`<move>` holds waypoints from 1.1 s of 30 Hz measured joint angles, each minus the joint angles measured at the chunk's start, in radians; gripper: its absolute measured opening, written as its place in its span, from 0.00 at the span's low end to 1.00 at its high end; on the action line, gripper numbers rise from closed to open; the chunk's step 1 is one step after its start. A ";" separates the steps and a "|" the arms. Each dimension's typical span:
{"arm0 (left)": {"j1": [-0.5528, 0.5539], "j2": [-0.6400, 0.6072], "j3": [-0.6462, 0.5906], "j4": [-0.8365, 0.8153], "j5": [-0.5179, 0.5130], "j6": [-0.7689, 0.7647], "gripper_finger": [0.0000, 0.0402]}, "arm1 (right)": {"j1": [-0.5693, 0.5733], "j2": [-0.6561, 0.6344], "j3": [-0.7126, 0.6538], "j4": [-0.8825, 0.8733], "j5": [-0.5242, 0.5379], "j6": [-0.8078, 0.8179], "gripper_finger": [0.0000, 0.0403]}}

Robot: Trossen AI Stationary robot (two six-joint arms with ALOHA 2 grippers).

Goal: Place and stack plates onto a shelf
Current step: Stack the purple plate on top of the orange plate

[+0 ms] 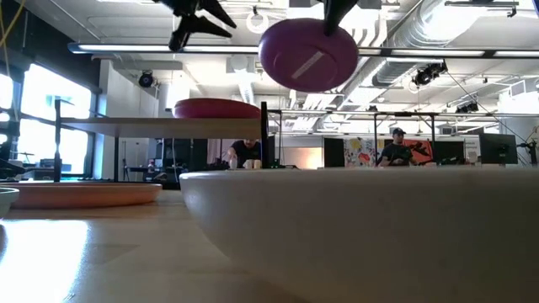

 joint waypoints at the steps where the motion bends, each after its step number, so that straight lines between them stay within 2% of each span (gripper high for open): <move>1: 0.000 0.010 0.000 0.003 0.011 -0.011 0.18 | 0.006 0.000 0.000 -0.004 0.000 -0.001 0.00; 13: 0.006 0.085 0.000 -0.001 0.061 -0.229 0.18 | 0.088 0.039 0.000 -0.049 0.005 -0.090 0.00; 33: 0.003 0.122 0.000 -0.077 0.035 -0.283 0.18 | 0.098 0.062 0.000 -0.039 0.024 -0.141 0.00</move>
